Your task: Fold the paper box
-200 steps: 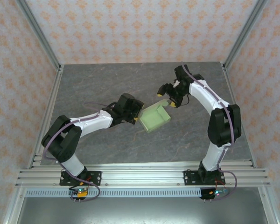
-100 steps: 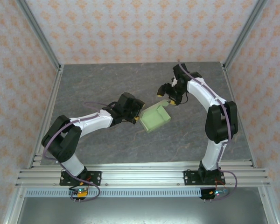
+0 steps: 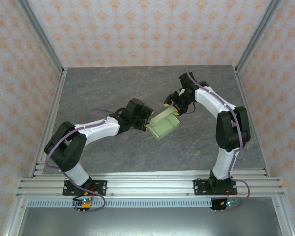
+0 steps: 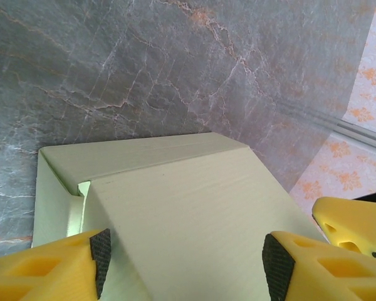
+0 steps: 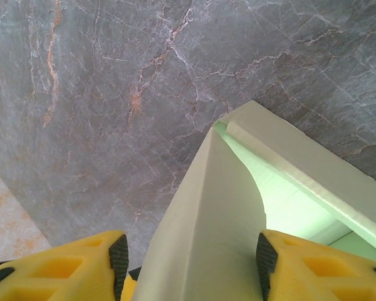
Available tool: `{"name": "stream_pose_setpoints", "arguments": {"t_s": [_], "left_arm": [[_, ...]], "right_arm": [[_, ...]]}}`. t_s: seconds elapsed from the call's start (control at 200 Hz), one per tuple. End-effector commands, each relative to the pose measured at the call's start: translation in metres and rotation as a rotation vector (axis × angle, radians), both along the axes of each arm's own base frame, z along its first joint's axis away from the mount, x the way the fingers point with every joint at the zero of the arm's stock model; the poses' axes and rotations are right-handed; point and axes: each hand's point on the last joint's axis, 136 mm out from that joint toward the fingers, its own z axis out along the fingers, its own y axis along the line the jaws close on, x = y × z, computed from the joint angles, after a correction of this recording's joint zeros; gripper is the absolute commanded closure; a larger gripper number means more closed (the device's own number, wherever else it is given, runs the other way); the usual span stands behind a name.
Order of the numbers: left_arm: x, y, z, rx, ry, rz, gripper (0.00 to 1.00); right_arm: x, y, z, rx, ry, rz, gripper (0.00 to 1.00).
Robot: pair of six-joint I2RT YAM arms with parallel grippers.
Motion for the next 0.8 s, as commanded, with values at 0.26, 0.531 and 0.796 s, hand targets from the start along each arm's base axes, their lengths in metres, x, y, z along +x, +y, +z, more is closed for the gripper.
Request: {"name": "stream_pose_setpoints", "arguments": {"t_s": [0.26, 0.531, 0.796], "left_arm": [[0.008, -0.009, 0.007, 0.024, -0.050, -0.044, 0.42], [-0.013, 0.023, -0.048, 0.247, -0.042, -0.122, 0.56], [-0.013, 0.029, -0.053, 0.311, -0.086, -0.174, 0.55]], "right_arm": [[-0.024, -0.007, -0.005, -0.059, 0.000, 0.036, 0.50], [-0.028, -0.023, -0.033, -0.130, -0.023, -0.006, 0.51], [-0.036, -0.029, -0.040, -0.151, -0.024, -0.011, 0.52]]}}
